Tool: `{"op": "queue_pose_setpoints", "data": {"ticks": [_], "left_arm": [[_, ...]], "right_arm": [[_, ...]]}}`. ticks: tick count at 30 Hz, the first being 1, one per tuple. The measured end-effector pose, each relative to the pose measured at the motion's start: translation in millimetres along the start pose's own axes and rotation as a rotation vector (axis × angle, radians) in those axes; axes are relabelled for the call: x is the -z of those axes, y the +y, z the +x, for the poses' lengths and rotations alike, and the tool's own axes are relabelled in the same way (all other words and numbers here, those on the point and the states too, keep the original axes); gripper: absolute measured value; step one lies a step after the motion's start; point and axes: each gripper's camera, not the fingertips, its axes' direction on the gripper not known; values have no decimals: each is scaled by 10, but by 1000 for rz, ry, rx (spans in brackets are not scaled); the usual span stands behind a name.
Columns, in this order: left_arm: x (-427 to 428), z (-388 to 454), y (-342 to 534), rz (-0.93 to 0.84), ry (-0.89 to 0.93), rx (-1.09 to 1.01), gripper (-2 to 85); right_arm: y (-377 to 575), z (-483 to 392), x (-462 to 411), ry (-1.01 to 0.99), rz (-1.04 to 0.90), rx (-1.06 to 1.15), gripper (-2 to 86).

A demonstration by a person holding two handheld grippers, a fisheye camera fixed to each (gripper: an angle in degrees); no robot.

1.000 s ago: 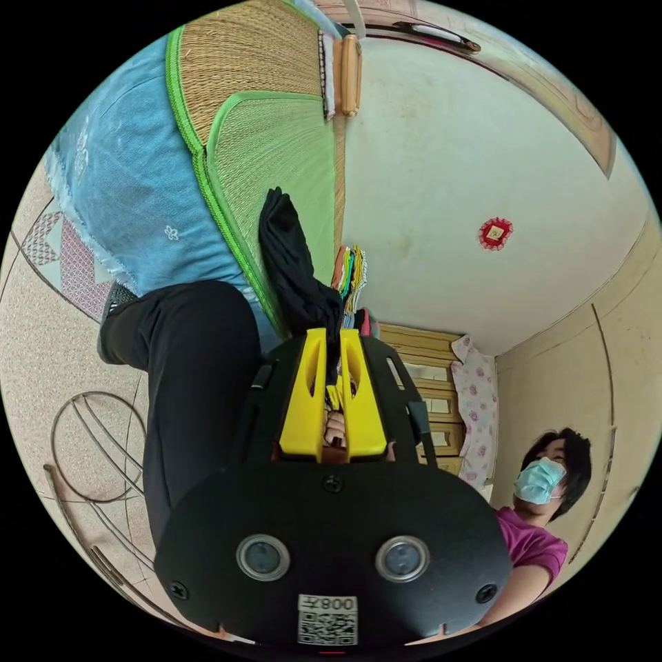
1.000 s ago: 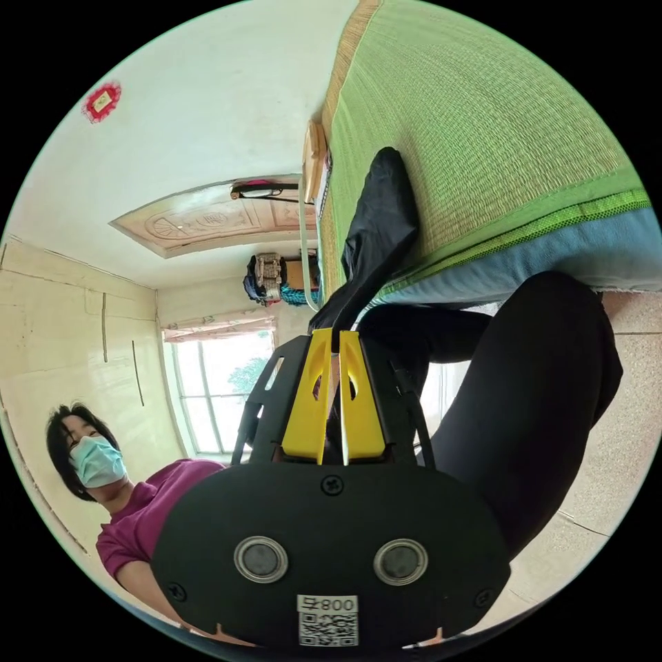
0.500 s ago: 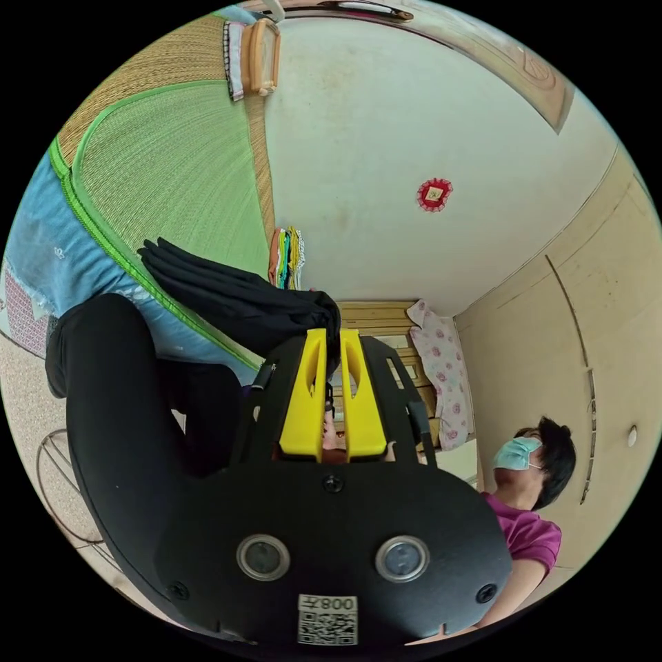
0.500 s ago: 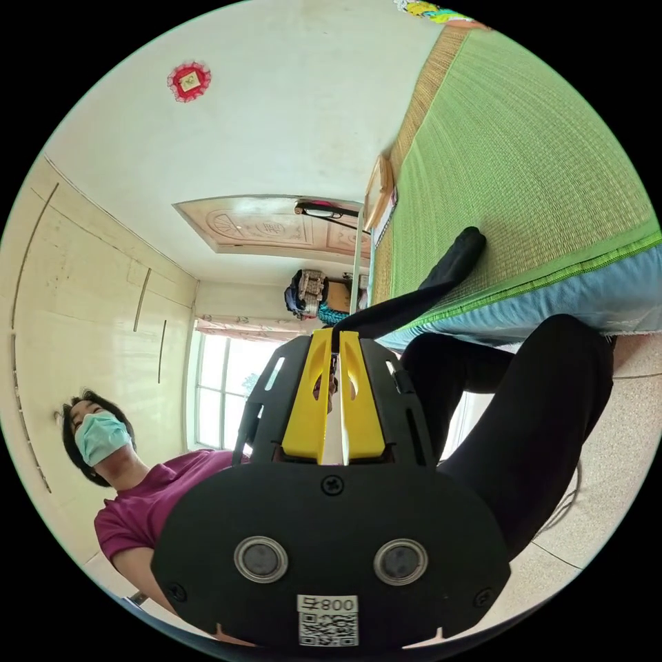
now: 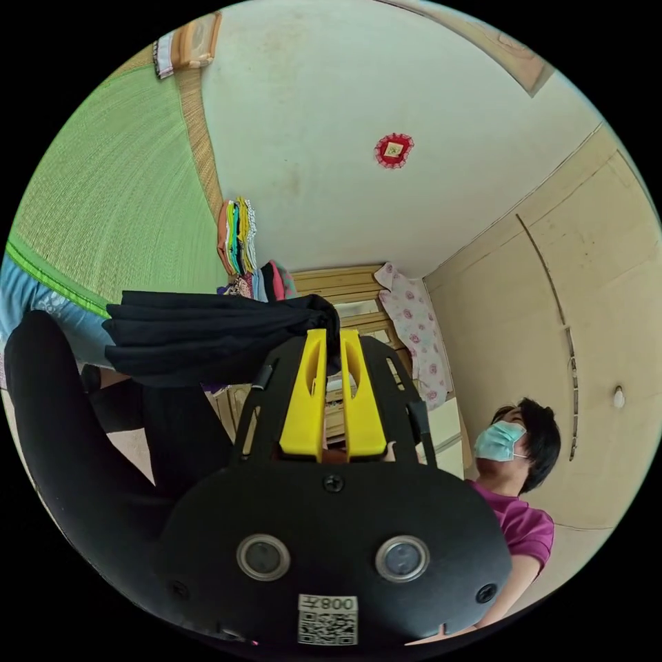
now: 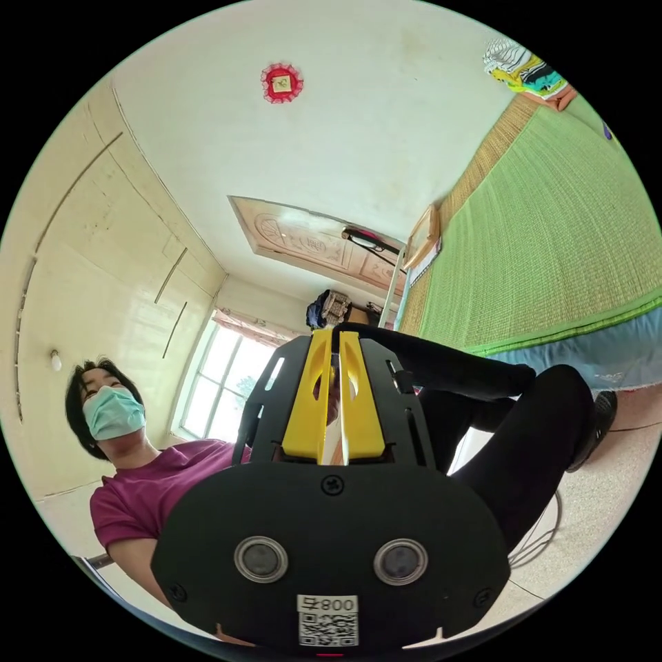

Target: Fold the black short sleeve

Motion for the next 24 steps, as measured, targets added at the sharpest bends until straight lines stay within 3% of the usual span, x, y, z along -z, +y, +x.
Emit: {"op": "queue_pose_setpoints", "data": {"ticks": [16,24], "left_arm": [[-596,-2585,-239,-92,-47,103,30],[-1337,-4433,-1457,-123,-79,138,30]], "right_arm": [[-743,-49,735,-1,109,-29,16],[-2468,434,1105,55,103,-62,16]]}}
